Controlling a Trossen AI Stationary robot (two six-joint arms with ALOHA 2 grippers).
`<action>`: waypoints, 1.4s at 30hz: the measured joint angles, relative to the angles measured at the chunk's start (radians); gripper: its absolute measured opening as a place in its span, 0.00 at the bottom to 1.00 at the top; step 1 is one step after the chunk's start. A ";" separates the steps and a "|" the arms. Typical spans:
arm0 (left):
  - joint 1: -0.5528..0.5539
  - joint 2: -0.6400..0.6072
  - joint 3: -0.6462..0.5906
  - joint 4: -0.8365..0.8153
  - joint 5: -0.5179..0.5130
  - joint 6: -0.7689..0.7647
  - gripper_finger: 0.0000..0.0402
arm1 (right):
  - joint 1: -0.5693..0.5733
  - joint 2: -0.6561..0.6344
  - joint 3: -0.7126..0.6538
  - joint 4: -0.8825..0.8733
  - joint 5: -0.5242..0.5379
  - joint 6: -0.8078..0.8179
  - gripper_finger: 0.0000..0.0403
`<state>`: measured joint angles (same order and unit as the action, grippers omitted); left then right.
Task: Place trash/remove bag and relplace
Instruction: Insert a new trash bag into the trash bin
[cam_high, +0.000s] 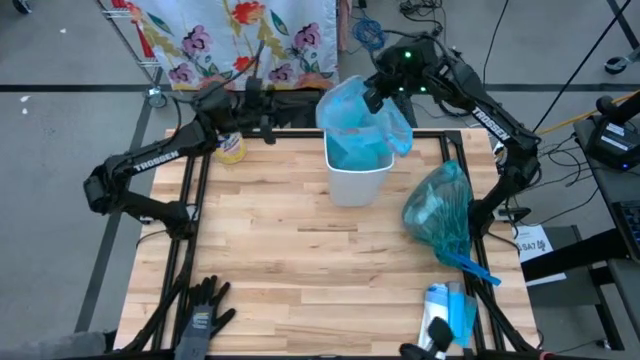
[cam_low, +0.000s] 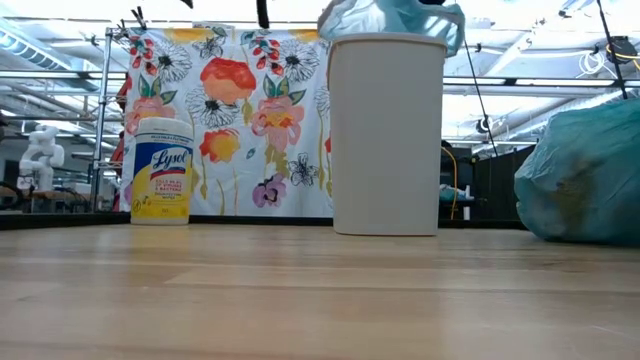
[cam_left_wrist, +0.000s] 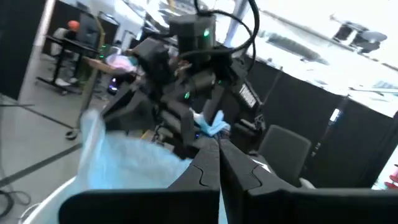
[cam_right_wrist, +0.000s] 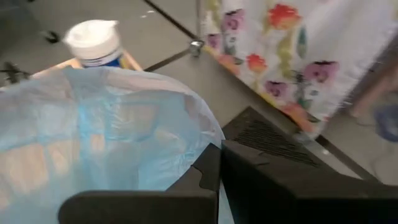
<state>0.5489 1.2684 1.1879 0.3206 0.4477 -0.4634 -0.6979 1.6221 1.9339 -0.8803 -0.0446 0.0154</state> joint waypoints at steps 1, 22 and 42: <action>0.006 0.020 0.027 -0.007 0.021 0.002 0.00 | 0.009 0.008 0.000 0.007 -0.008 0.000 0.00; -0.047 0.375 0.661 -1.018 -0.057 0.271 0.00 | -0.024 0.023 0.000 0.065 0.082 0.029 0.00; 0.046 0.394 0.660 -1.073 -0.572 0.347 0.00 | -0.031 0.020 0.000 -0.169 0.229 0.026 0.00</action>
<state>0.5950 1.6619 1.8479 -0.7528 -0.1242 -0.1162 -0.7293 1.6421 1.9342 -1.0490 0.1842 0.0412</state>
